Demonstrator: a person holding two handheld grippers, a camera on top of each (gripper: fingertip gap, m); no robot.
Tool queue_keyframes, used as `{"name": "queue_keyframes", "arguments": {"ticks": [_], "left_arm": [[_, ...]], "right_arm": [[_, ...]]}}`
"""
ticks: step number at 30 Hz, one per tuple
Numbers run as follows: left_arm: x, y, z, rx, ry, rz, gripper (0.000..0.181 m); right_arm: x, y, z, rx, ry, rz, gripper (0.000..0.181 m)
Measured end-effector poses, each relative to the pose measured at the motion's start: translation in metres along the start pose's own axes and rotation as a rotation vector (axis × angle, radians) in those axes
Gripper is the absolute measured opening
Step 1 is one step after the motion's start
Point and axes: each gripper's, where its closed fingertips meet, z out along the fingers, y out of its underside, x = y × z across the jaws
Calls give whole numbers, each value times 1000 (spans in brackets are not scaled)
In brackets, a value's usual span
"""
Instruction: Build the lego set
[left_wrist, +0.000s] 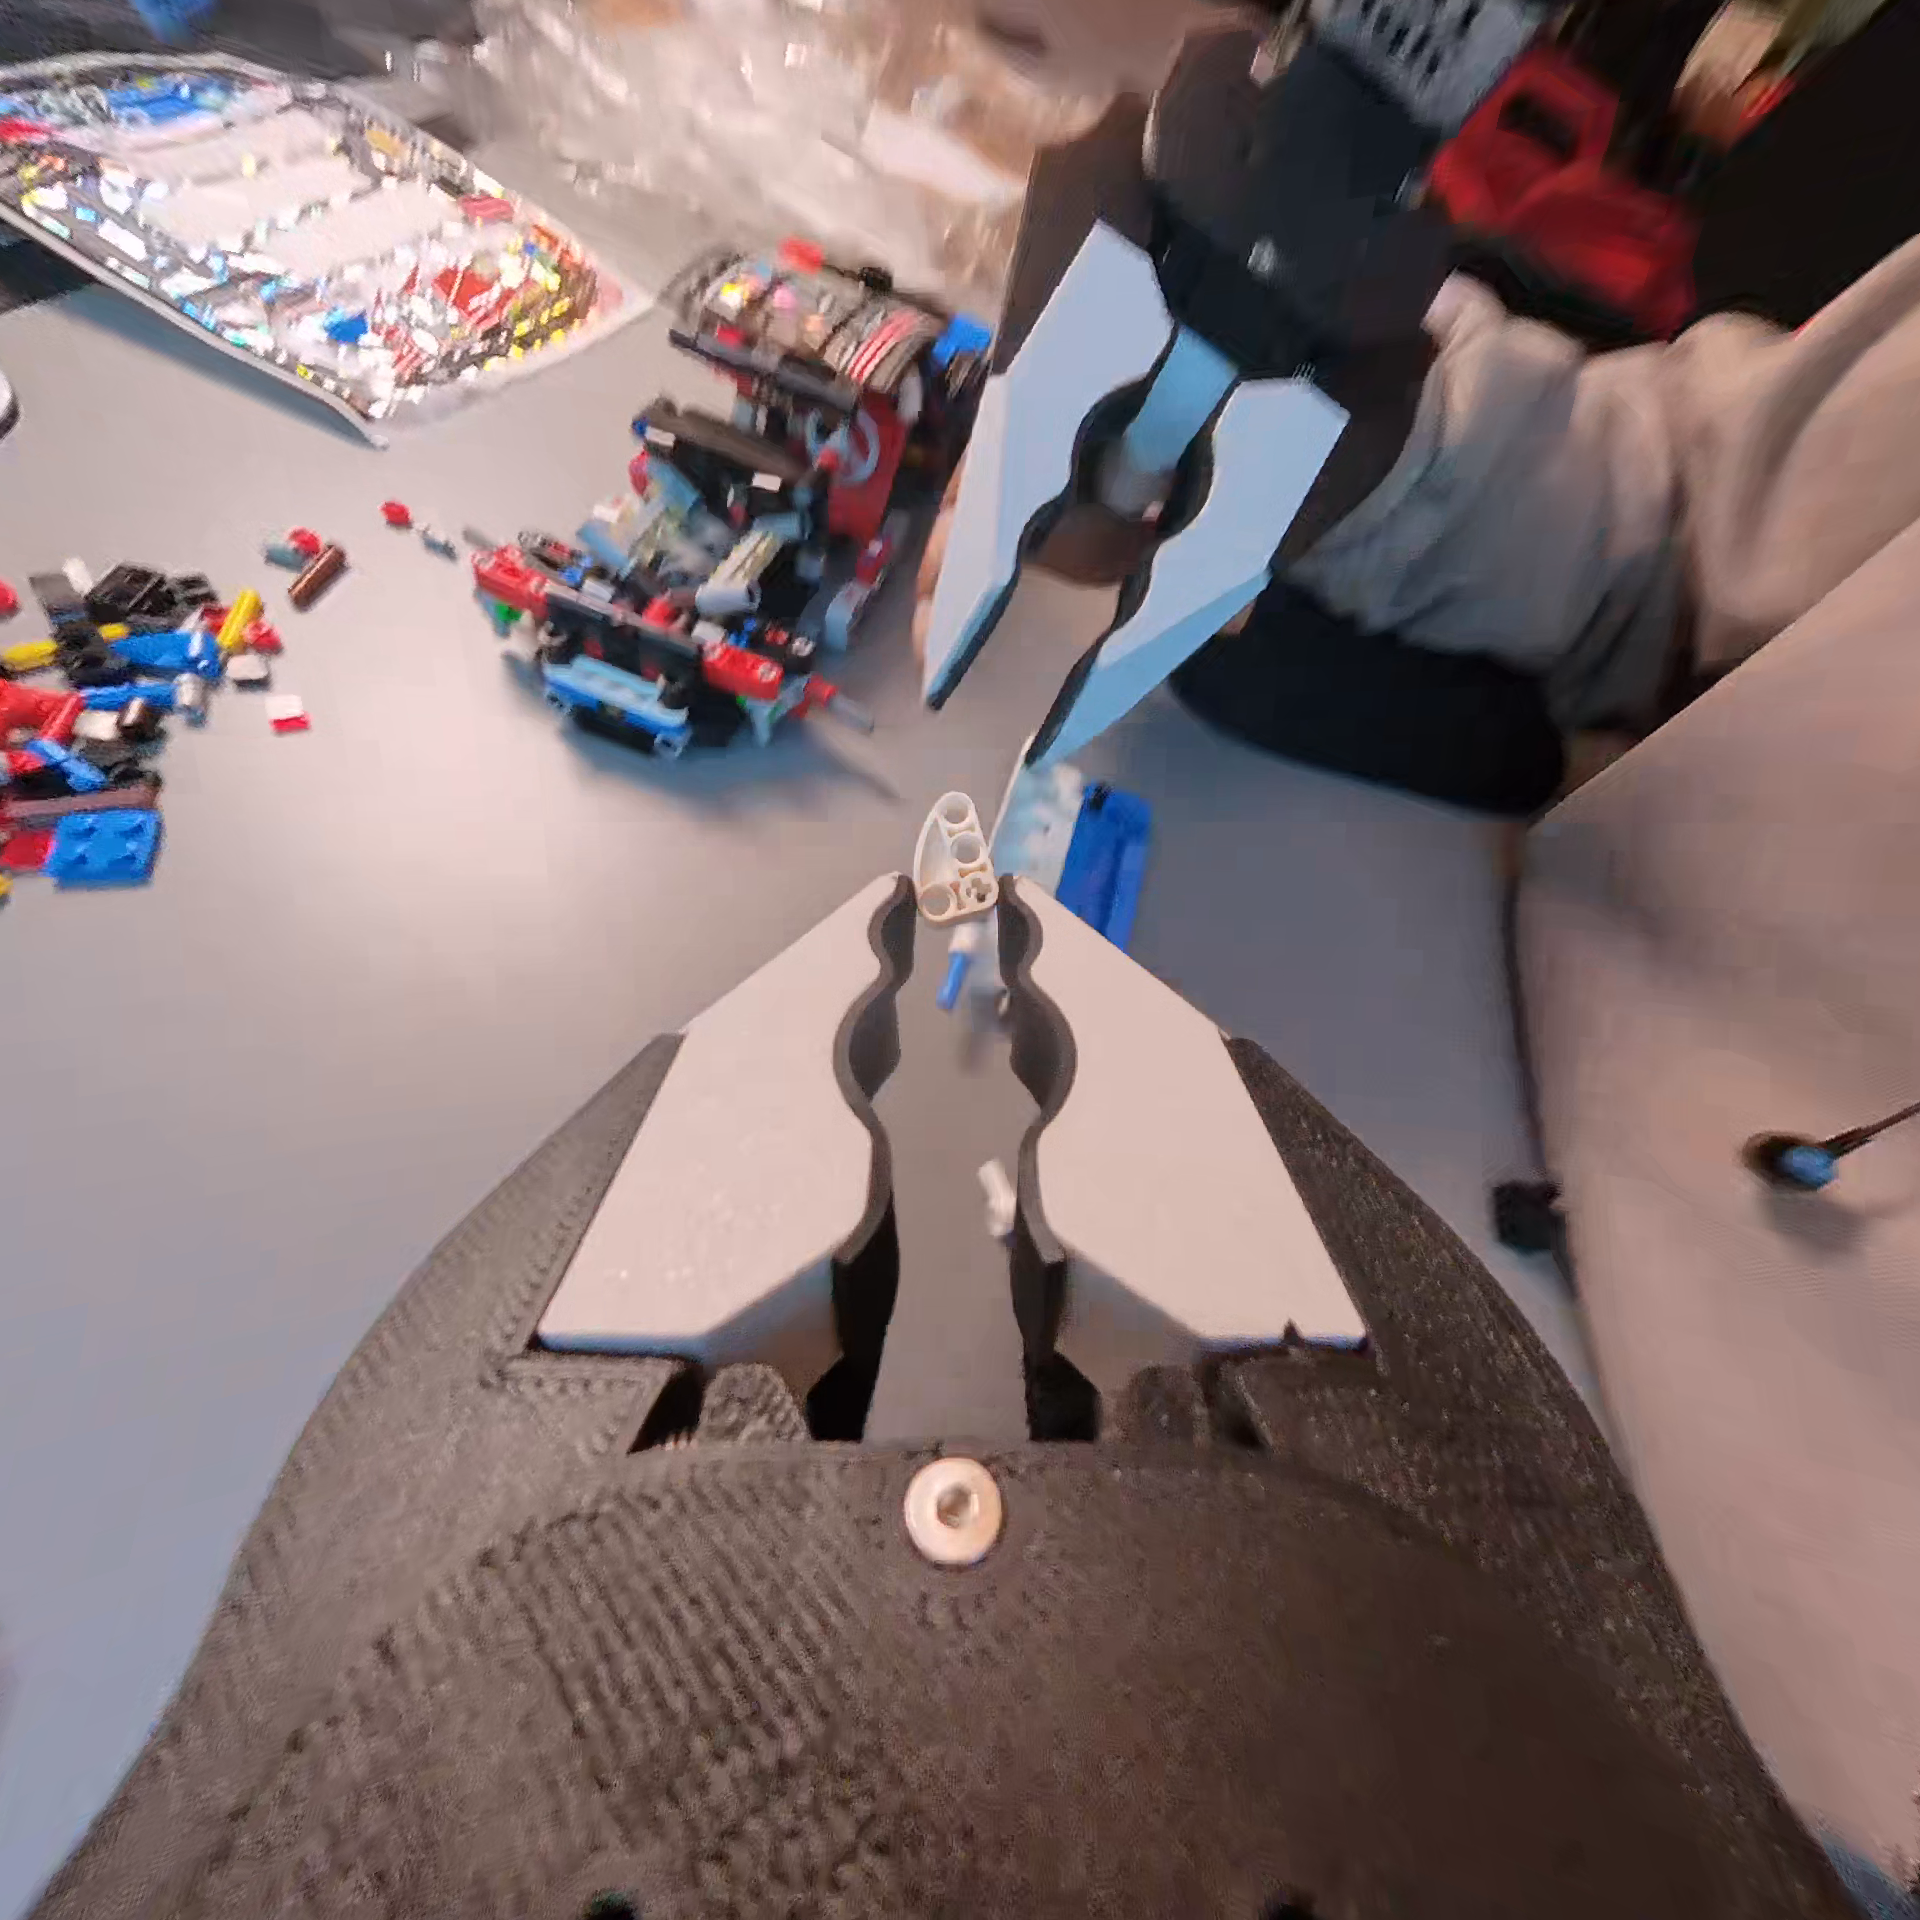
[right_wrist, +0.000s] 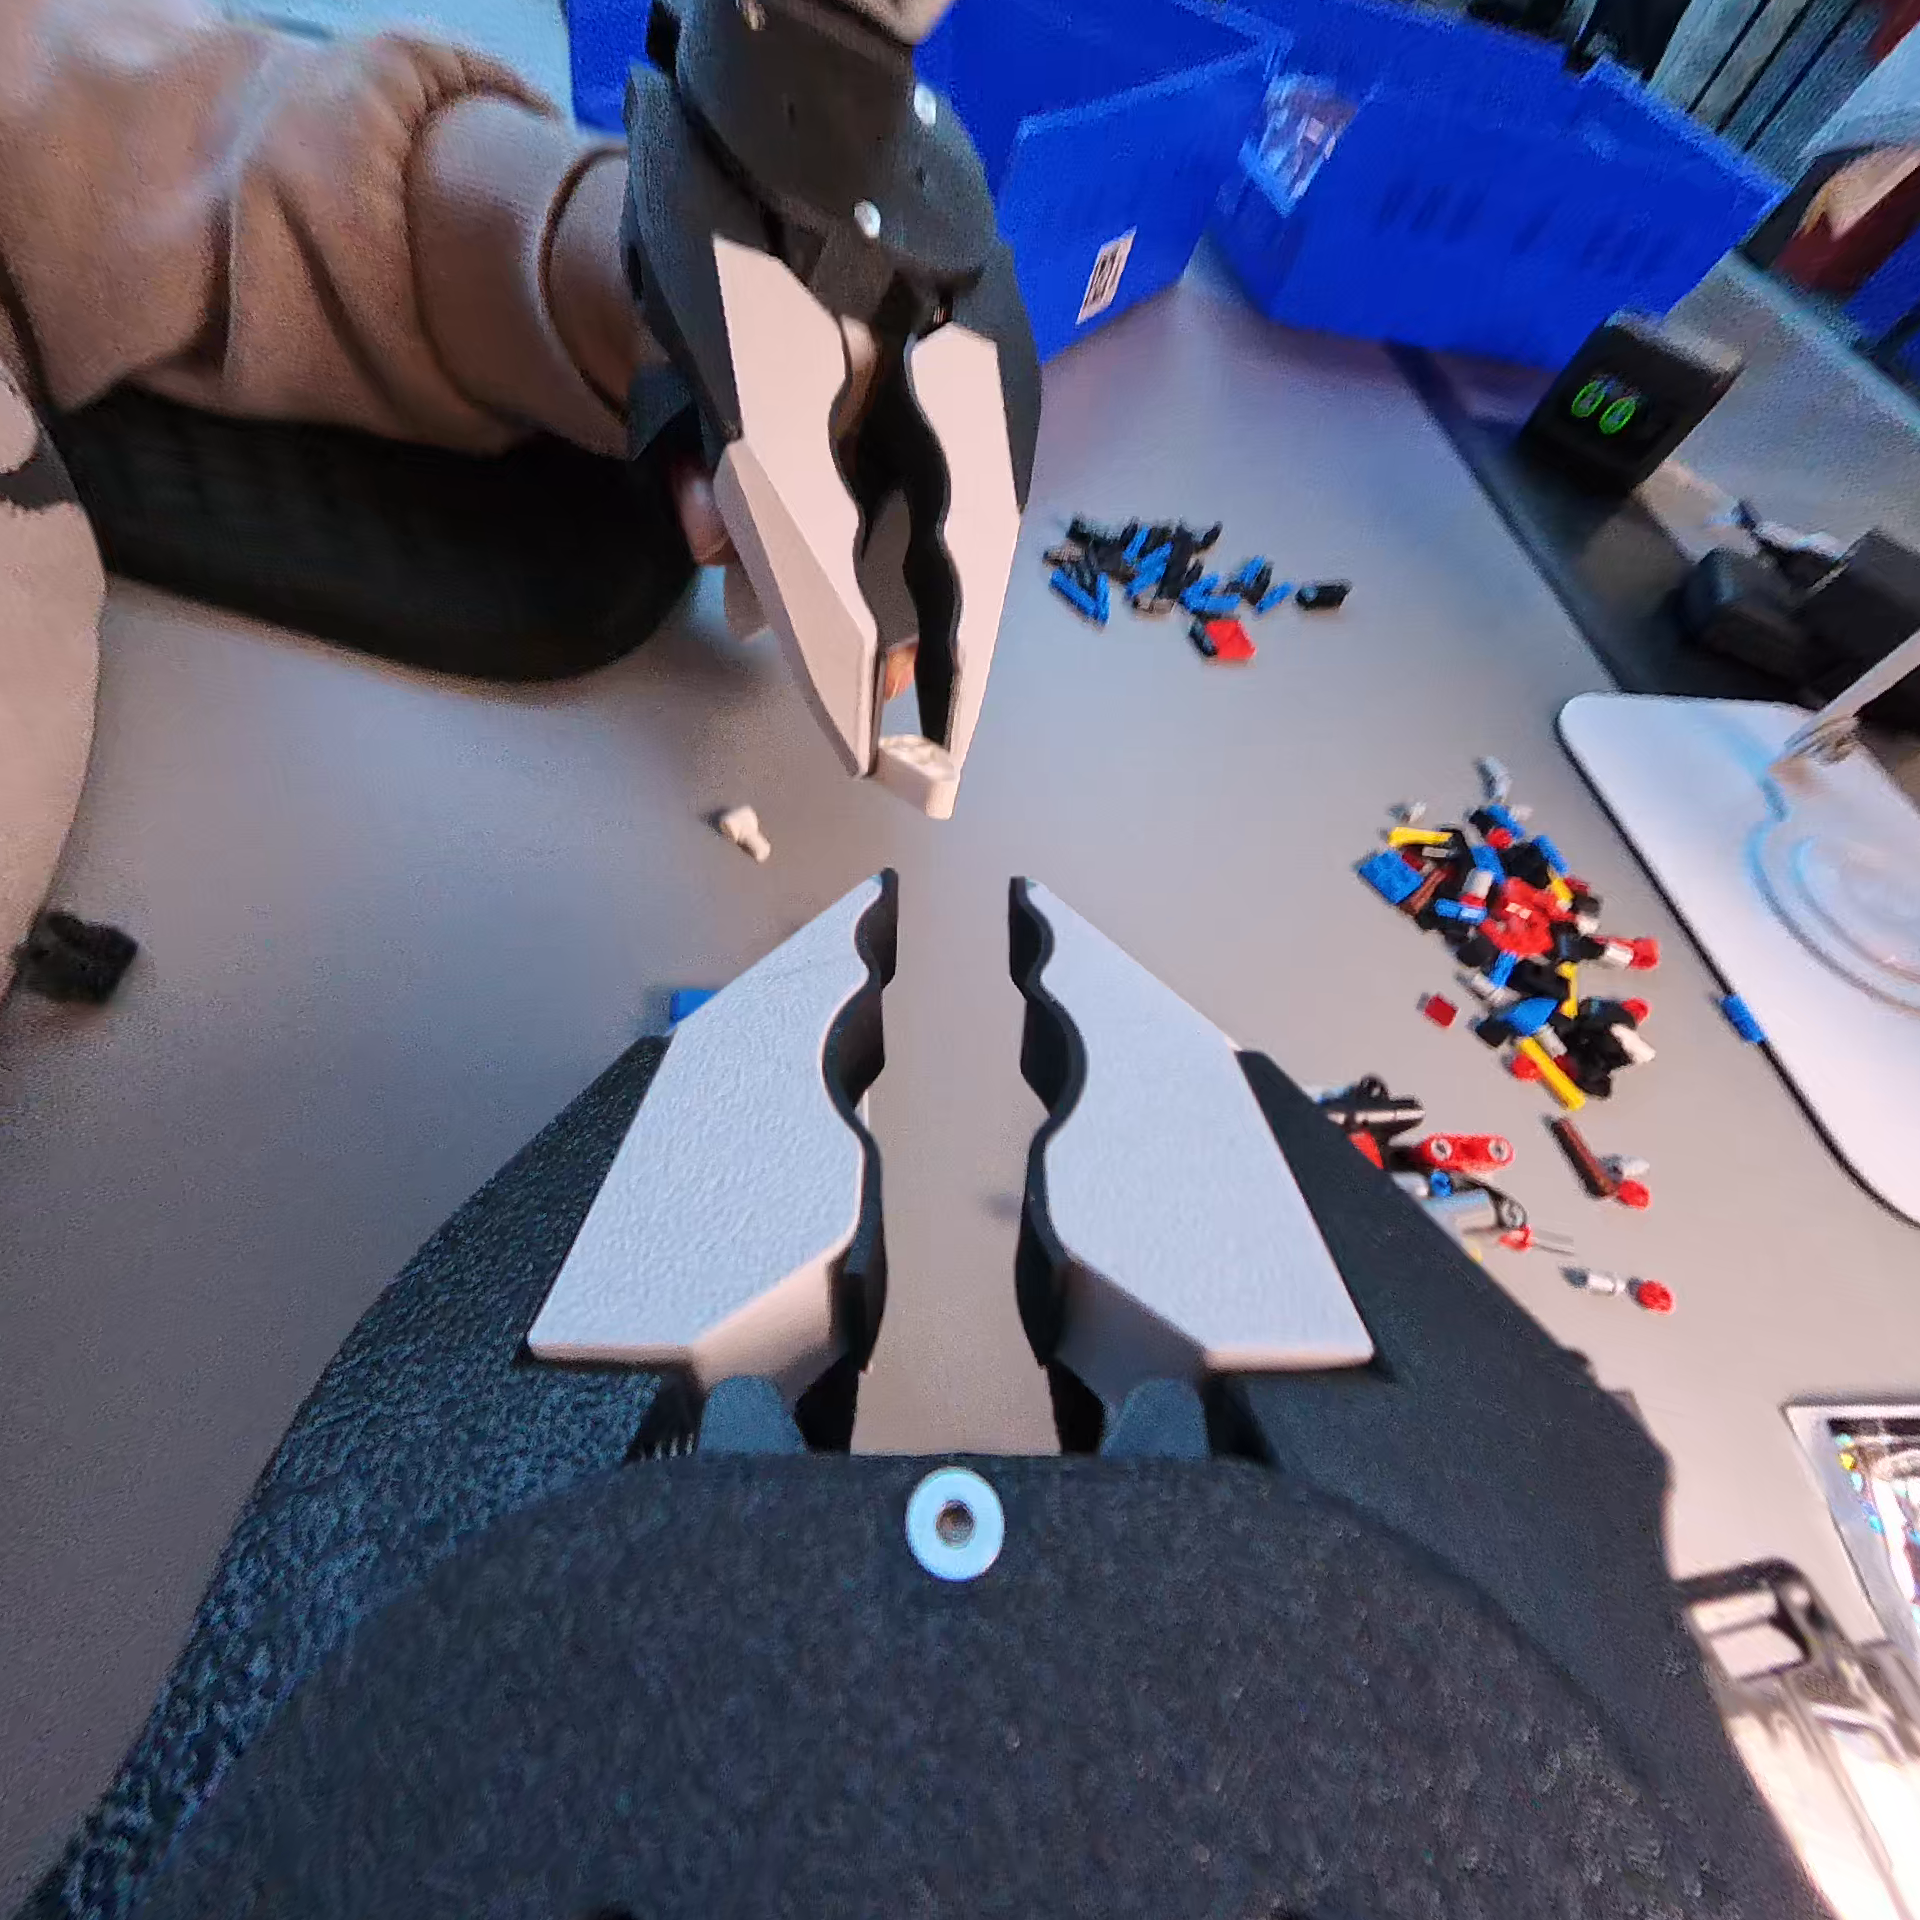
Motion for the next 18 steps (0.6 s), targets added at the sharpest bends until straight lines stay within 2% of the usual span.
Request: {"name": "queue_keyframes", "arguments": {"ticks": [4,8,11,12,16,18], "left_arm": [[15,-29,-3,200,166,-251,14],[15,-42,-5,326,271,-475,13],[18,-48,-4,380,340,-575,12],[19,-49,-4,392,358,-600,12],[20,-49,-4,405,399,-639,12],[23,-48,-4,387,415,-629,13]], "right_arm": [[-8,-29,0,121,95,-226,29],[-1,-38,2,96,260,-356,36],[5,-43,4,90,343,-372,32],[9,-45,3,94,373,-374,25],[7,-46,2,133,310,-298,24],[1,-44,2,162,227,-253,24]]}}
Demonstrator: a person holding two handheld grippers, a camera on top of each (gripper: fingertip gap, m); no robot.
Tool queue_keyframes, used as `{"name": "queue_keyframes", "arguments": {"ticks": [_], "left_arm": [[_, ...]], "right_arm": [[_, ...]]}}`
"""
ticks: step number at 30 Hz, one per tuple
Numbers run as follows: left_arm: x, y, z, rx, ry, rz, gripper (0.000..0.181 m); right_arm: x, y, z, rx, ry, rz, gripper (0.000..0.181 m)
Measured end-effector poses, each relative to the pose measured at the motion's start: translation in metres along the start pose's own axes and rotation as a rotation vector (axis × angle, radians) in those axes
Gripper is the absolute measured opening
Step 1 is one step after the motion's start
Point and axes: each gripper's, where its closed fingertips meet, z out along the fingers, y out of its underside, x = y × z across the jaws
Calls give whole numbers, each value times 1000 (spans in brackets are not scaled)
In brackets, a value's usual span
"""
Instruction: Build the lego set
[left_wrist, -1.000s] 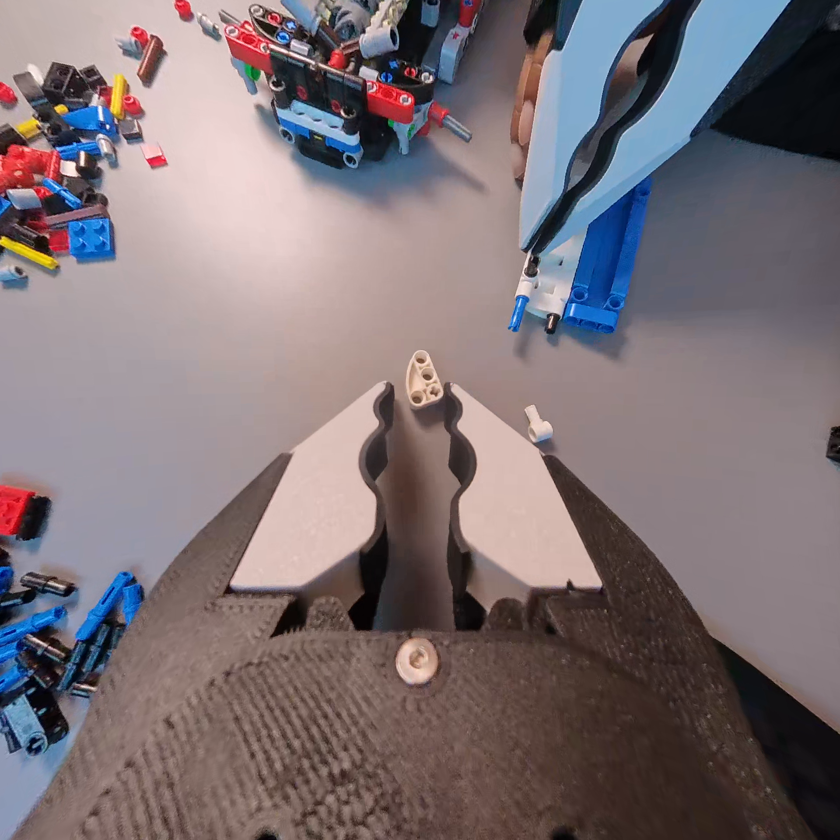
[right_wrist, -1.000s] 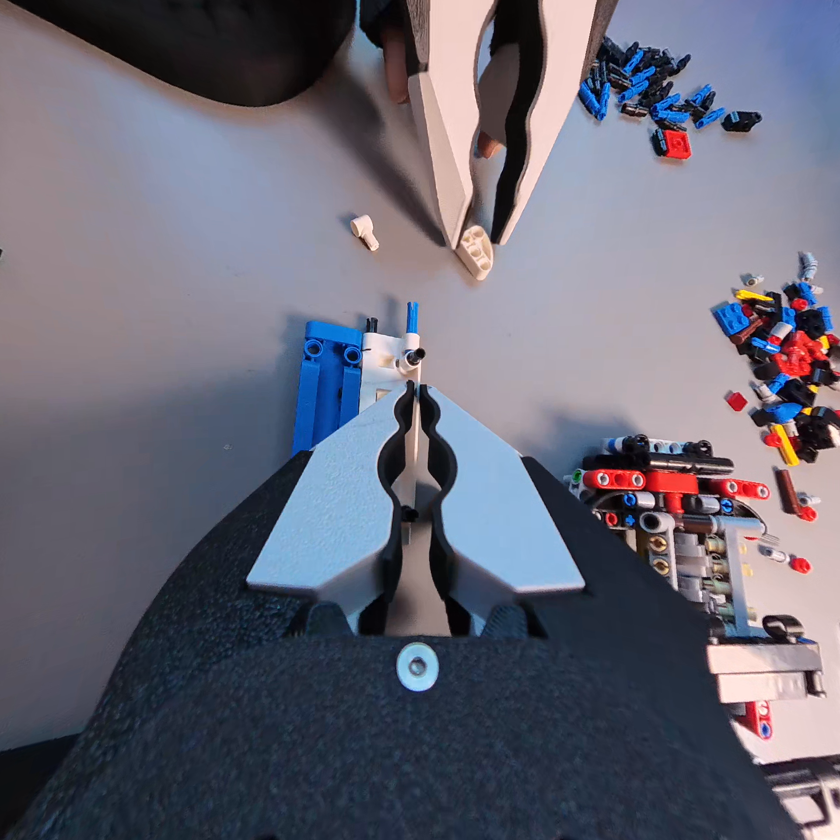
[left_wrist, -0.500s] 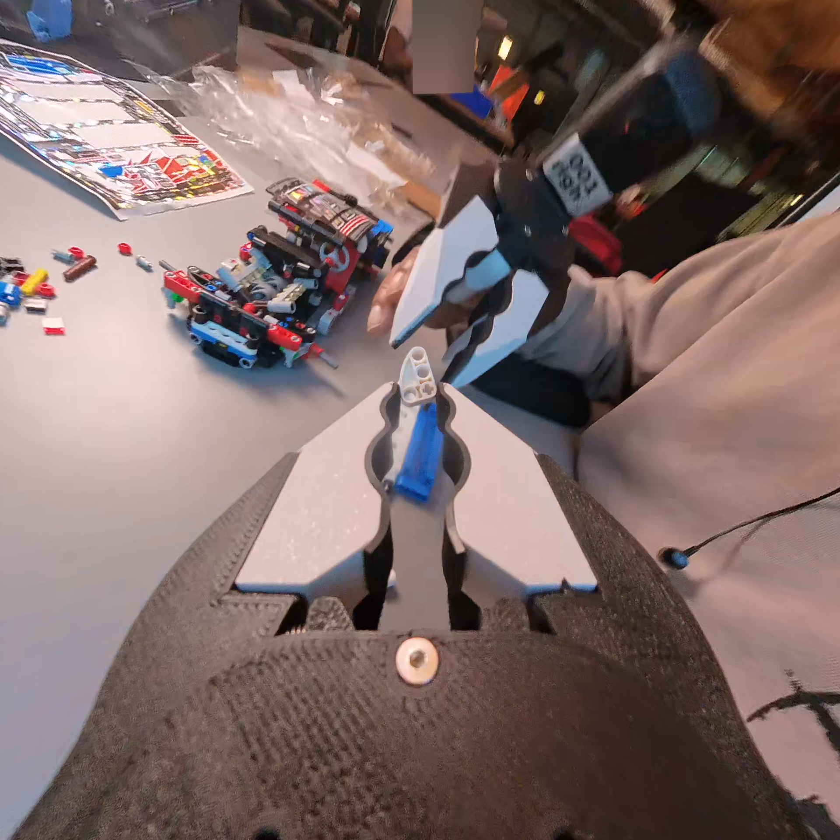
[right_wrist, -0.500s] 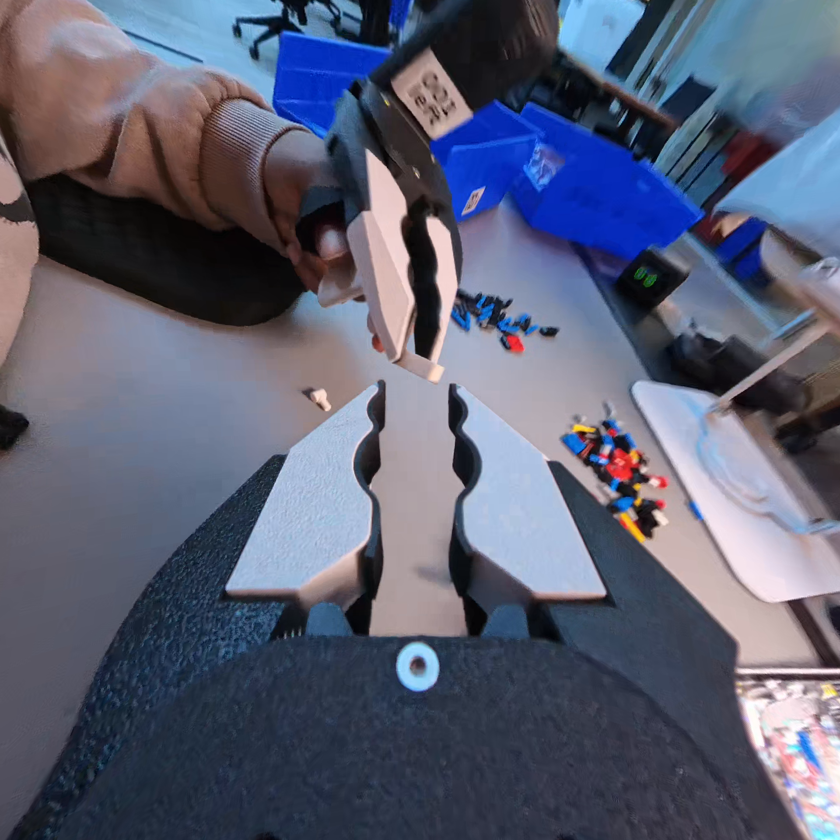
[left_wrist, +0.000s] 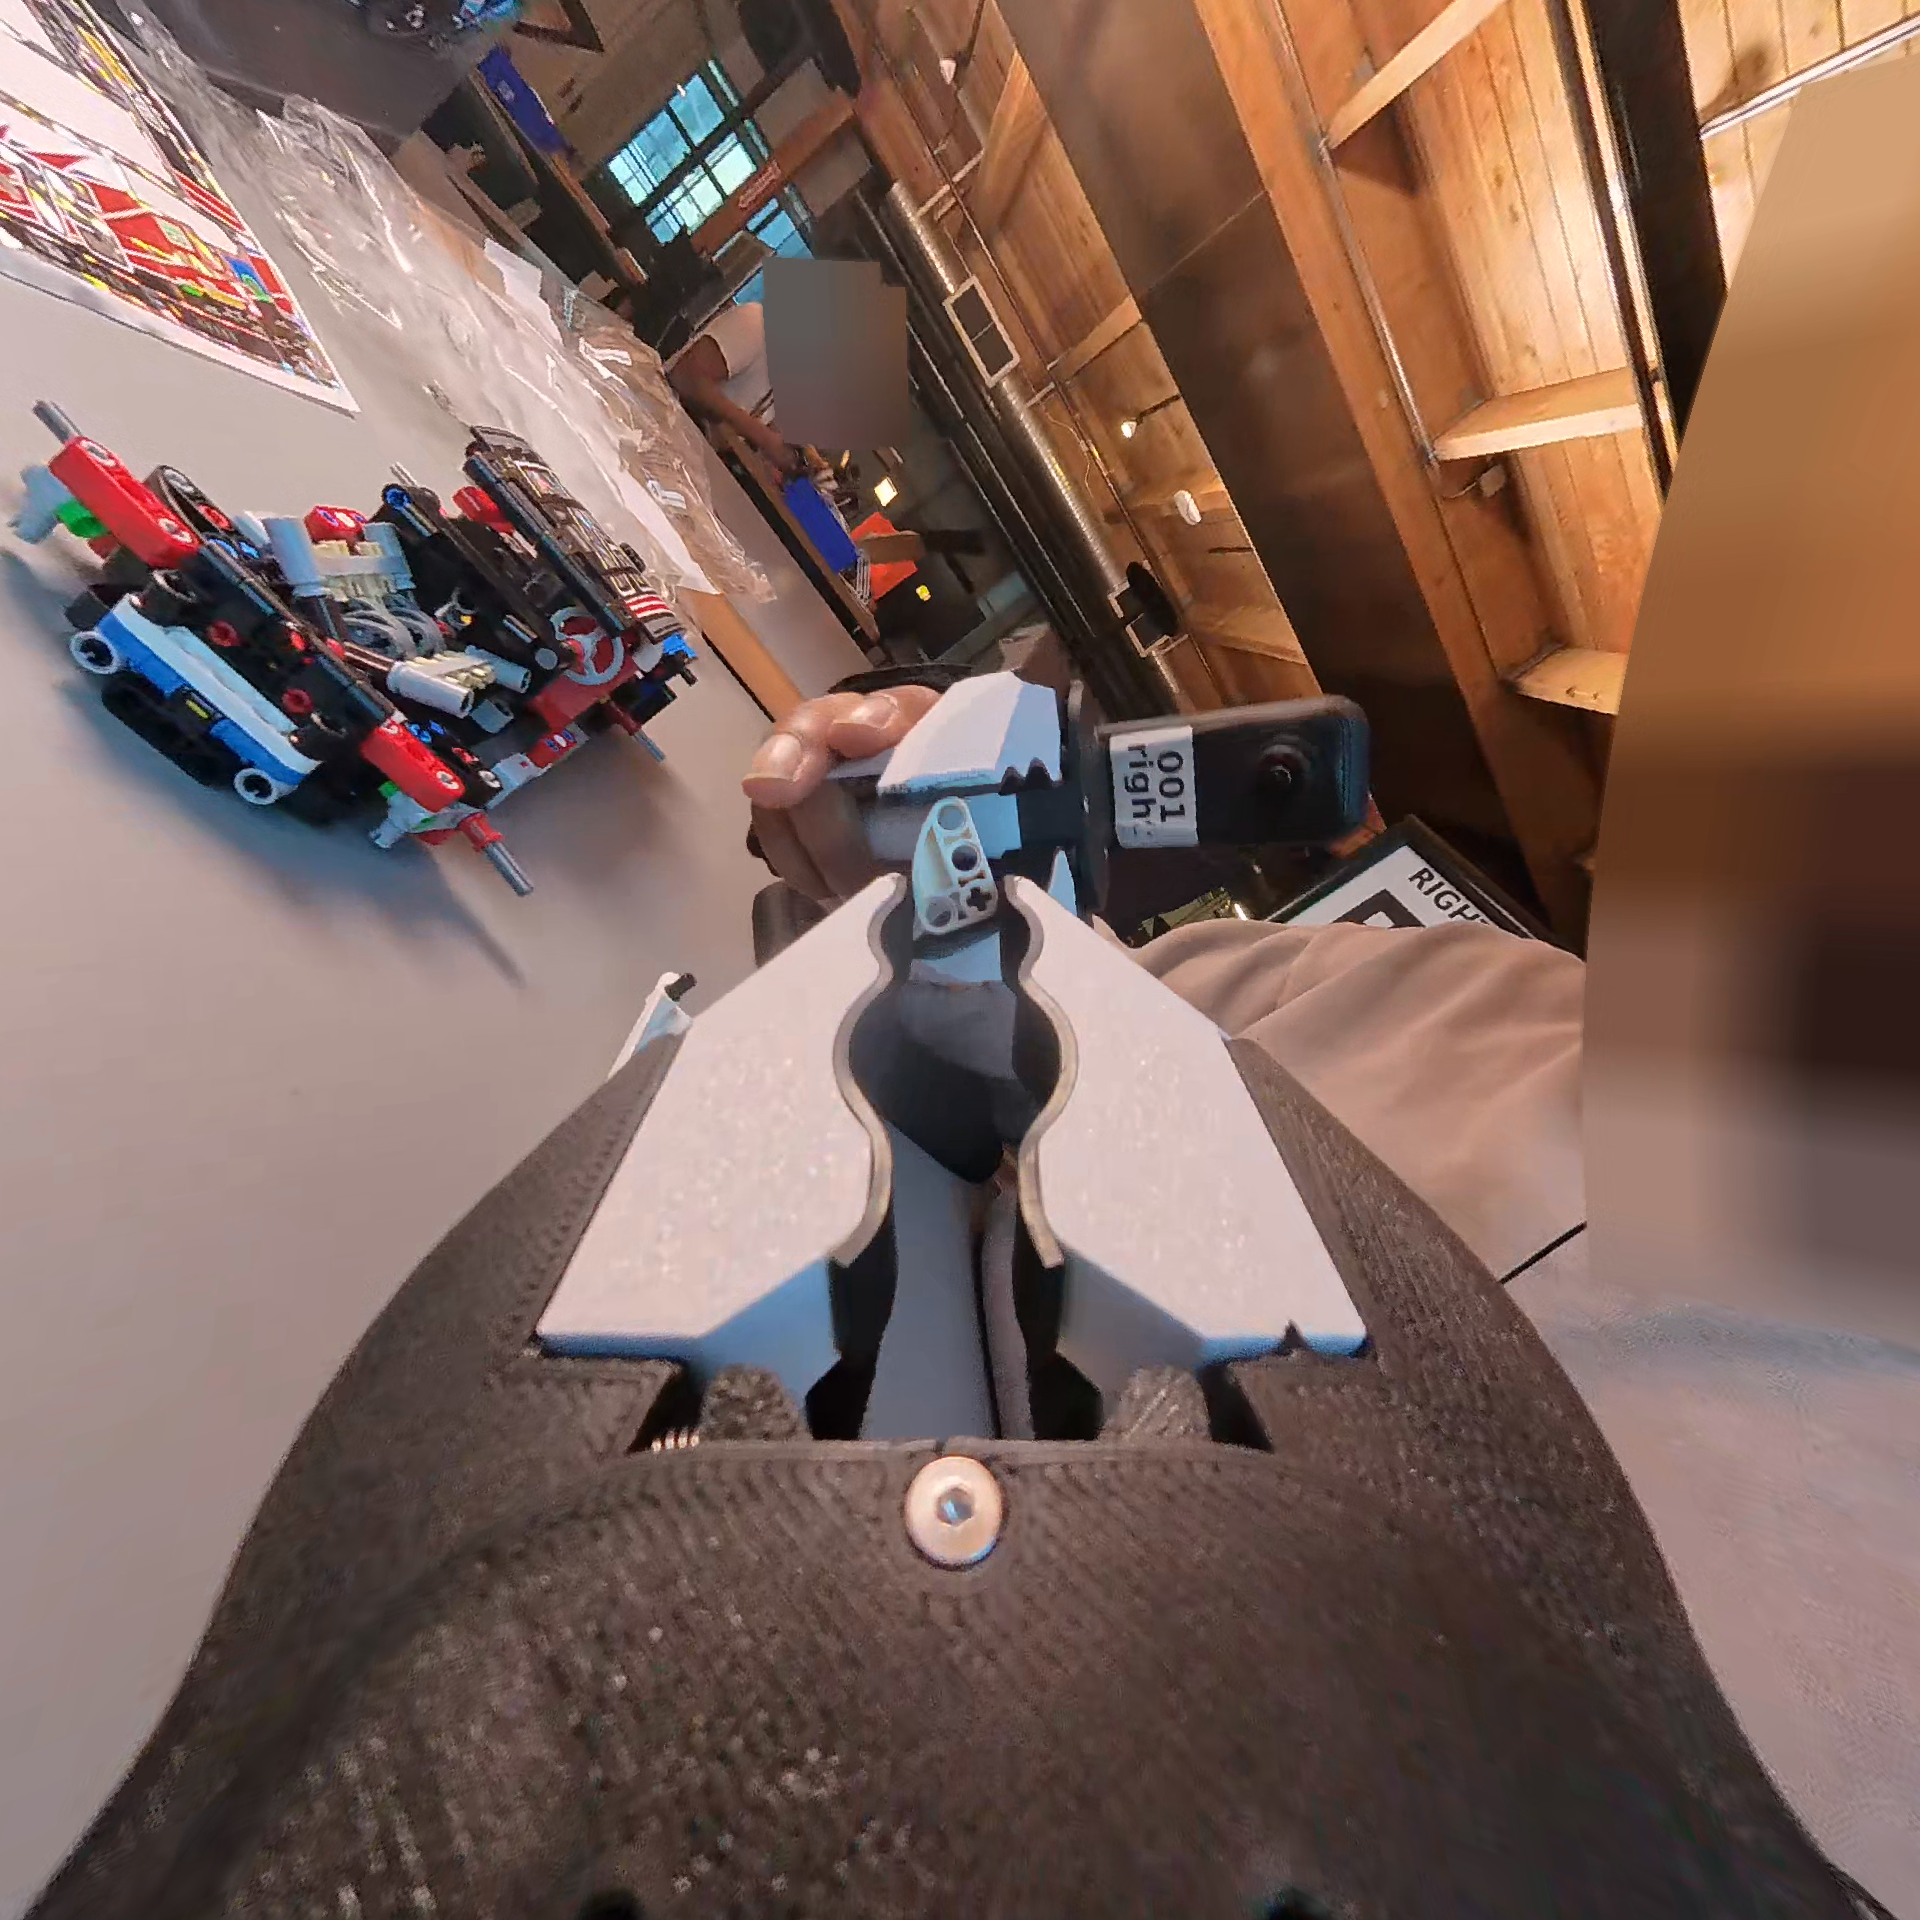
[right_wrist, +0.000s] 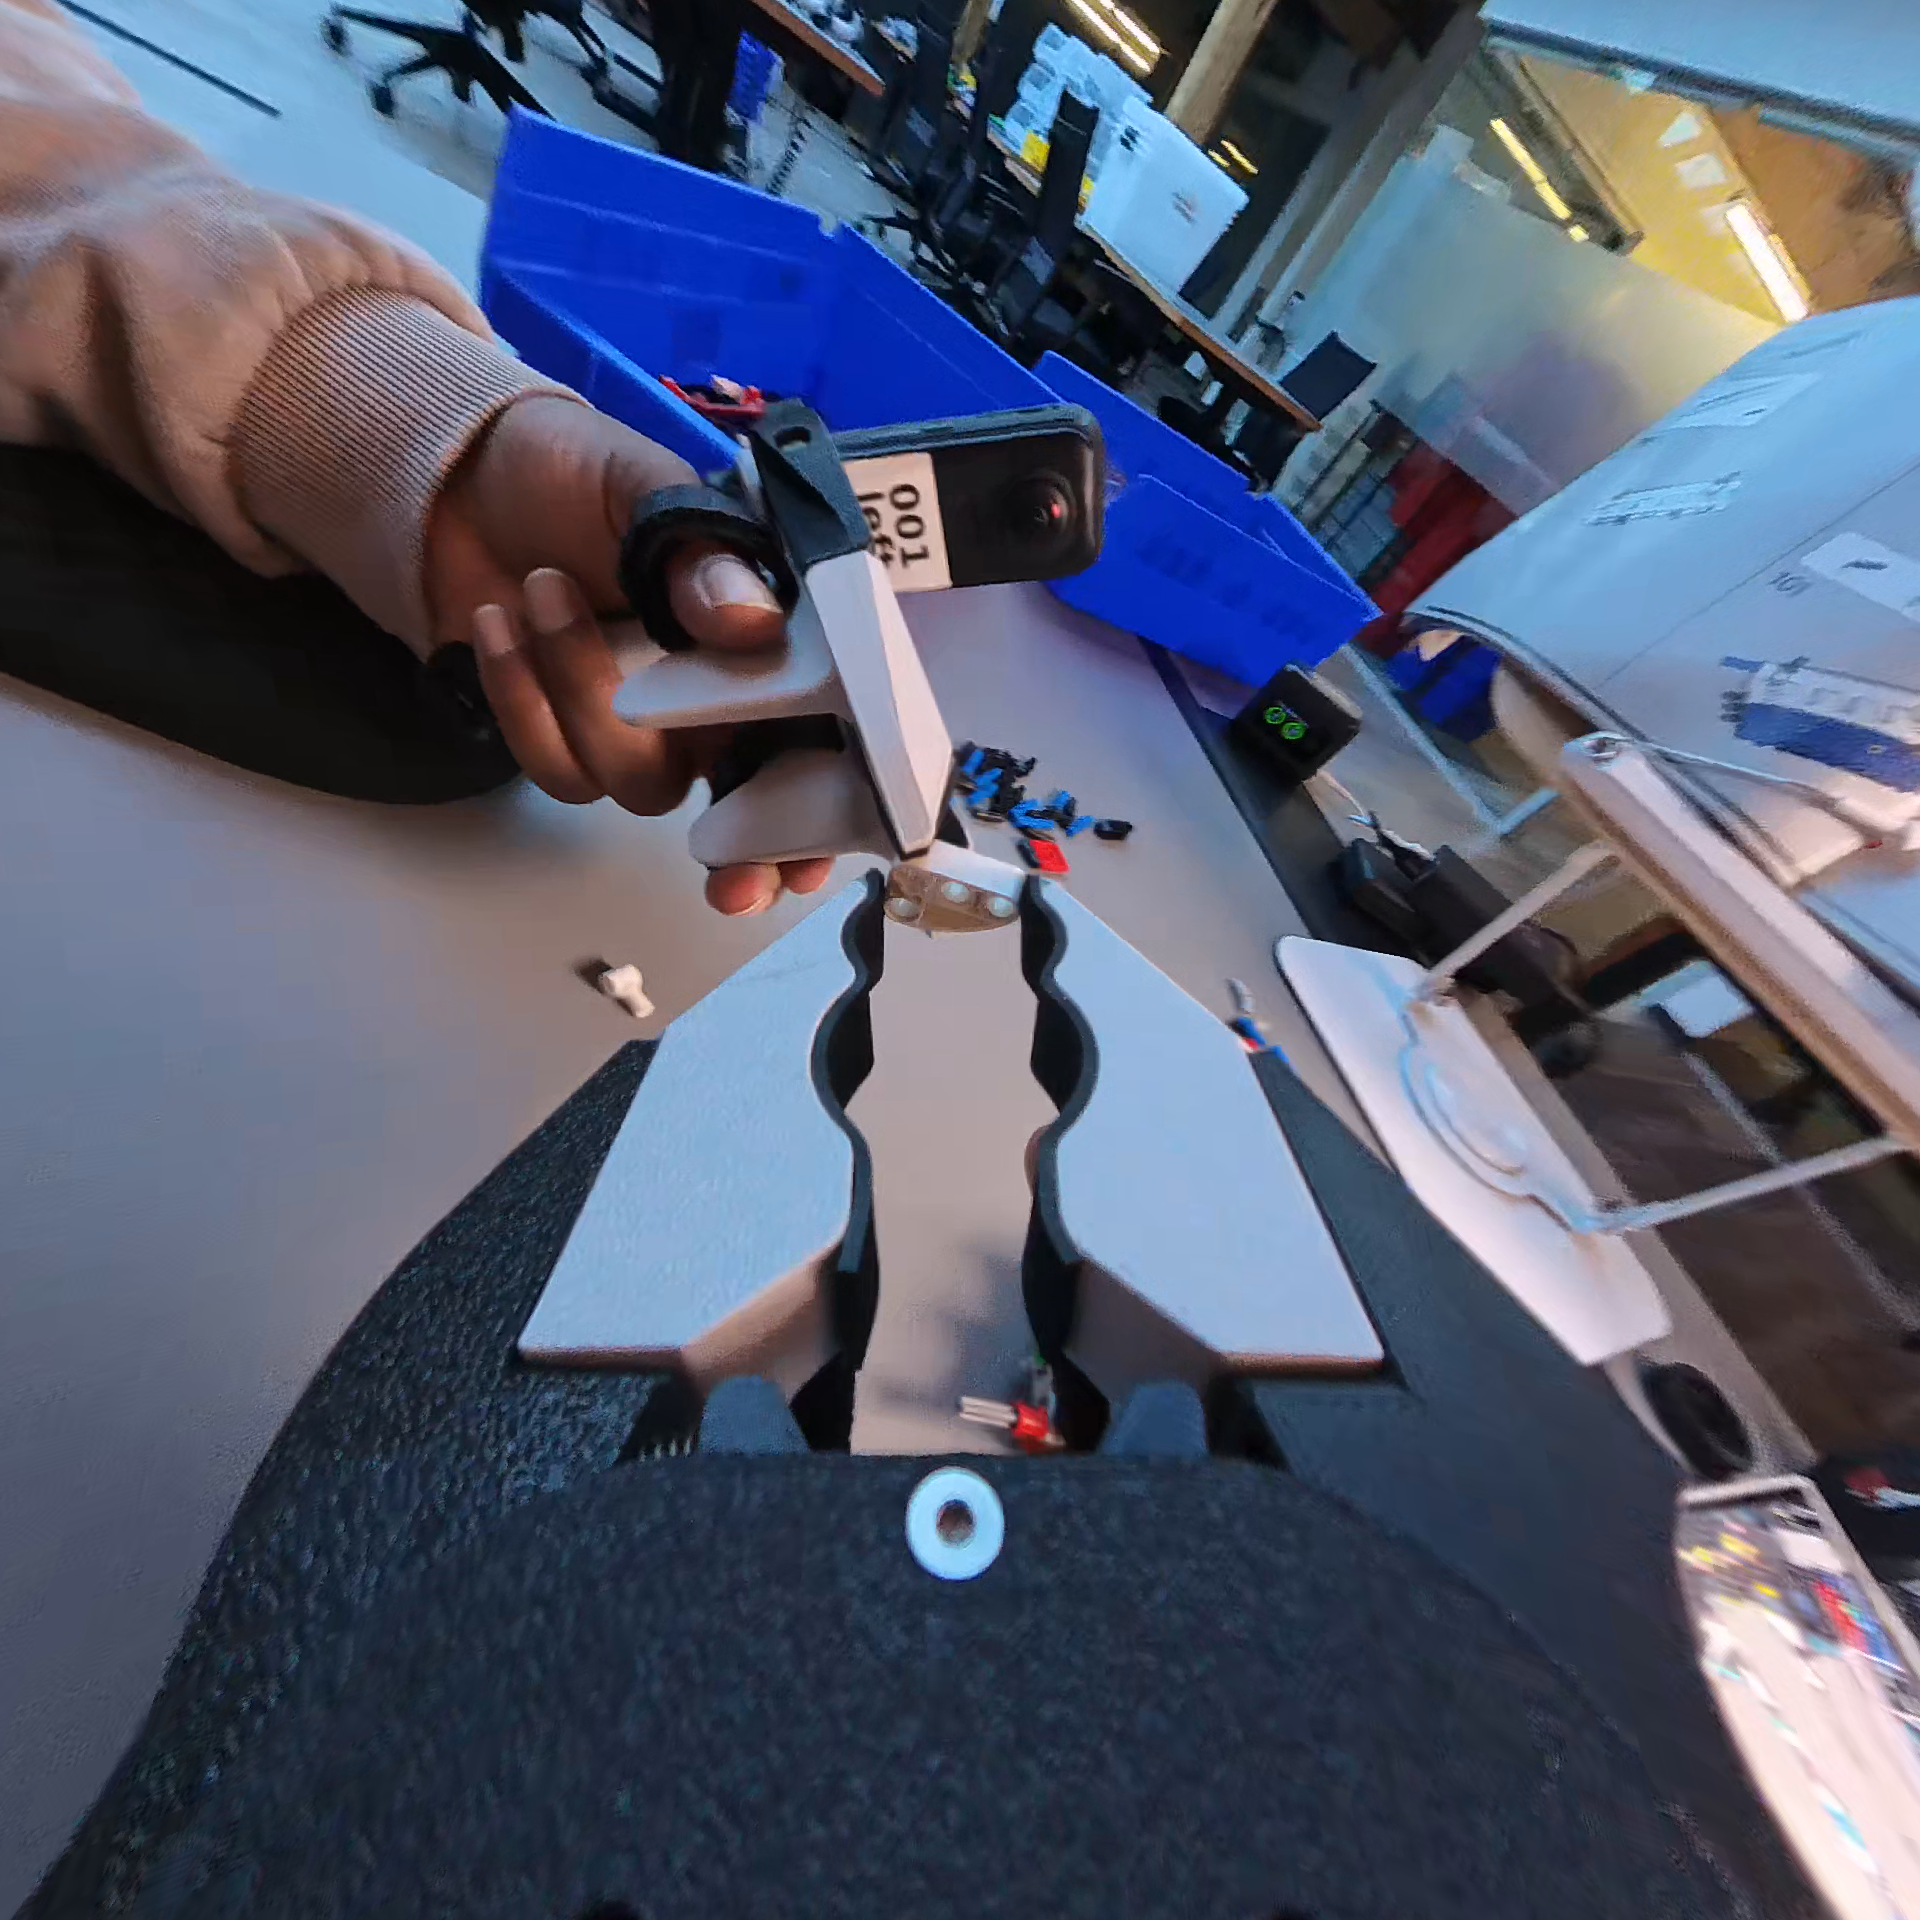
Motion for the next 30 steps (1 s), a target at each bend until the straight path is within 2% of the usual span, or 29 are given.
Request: {"name": "queue_keyframes", "arguments": {"ticks": [3,7,15,20,24,27,30], "left_arm": [[1,1,-2,-20,25,-27,19],[3,11,1,-77,34,-42,20],[-13,24,1,-148,-52,-37,14],[-18,25,-3,-171,-88,-5,13],[-31,15,-15,-152,-166,40,13],[-40,9,-26,-143,-227,68,13],[-44,10,-28,-154,-249,78,14]], "right_arm": [[-11,-3,-4,65,-166,173,24],[-16,-2,-7,100,-246,256,24],[-29,16,2,-27,-255,112,24],[-30,21,5,-59,-246,100,24],[-20,44,-4,-197,-274,183,23],[-32,75,-17,-376,-426,291,21],[-41,89,-15,-469,-497,290,22]]}}
